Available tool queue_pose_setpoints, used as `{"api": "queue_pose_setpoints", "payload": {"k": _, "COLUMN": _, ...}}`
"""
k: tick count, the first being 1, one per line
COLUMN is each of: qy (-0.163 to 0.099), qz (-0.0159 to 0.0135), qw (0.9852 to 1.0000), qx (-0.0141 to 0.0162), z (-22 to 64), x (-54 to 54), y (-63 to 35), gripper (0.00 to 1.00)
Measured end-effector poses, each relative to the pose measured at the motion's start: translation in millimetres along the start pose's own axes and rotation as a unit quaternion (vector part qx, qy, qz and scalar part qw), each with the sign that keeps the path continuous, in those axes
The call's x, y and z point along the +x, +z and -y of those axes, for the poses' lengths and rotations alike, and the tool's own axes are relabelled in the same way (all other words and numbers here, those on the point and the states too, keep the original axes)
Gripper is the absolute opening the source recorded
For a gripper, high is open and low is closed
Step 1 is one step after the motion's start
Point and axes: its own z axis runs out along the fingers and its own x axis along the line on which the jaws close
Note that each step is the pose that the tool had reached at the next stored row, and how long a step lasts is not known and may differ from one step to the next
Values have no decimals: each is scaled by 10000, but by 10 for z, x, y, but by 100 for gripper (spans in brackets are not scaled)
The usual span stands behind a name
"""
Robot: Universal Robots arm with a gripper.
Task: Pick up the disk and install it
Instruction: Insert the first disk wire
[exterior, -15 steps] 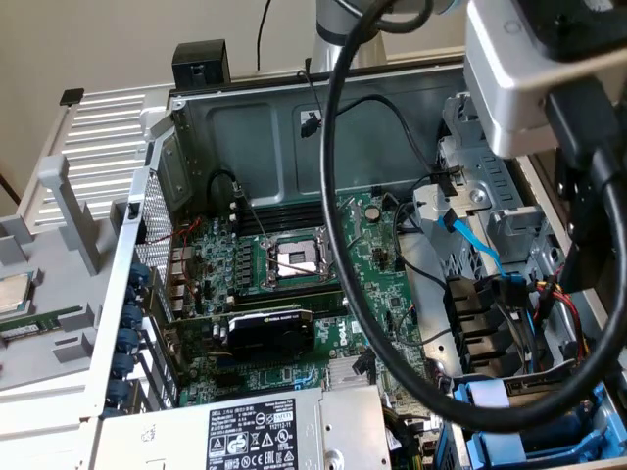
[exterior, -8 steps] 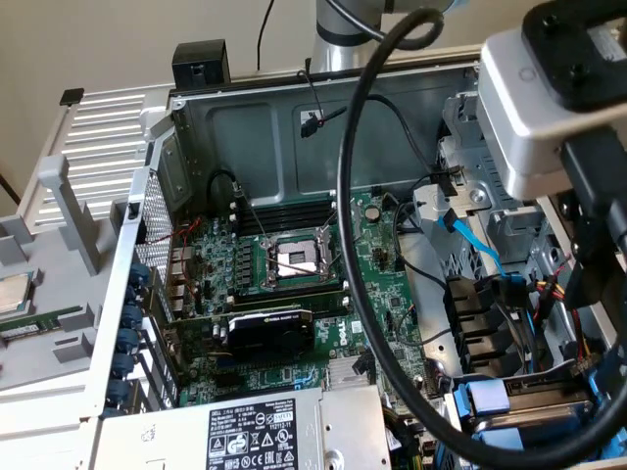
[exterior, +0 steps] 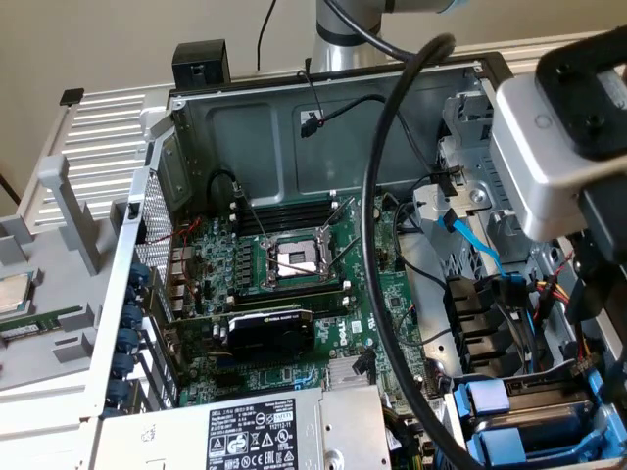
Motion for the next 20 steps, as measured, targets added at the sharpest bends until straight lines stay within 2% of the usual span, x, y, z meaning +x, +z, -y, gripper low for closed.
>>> {"api": "queue_pose_setpoints", "payload": {"k": 2, "qy": -8, "qz": 25, "qw": 10000, "qx": 0, "z": 14, "x": 18, "y": 21, "gripper": 49}}
{"api": "queue_pose_setpoints", "payload": {"k": 8, "qy": -56, "qz": 173, "qw": 9998, "qx": 1, "z": 9, "x": 58, "y": 69, "gripper": 49}}
{"api": "queue_pose_setpoints", "payload": {"k": 18, "qy": -276, "qz": 387, "qw": 9989, "qx": -17, "z": -4, "x": 92, "y": 153, "gripper": 49}}
{"api": "queue_pose_setpoints", "payload": {"k": 20, "qy": -316, "qz": 417, "qw": 9986, "qx": -20, "z": -8, "x": 103, "y": 177, "gripper": 49}}
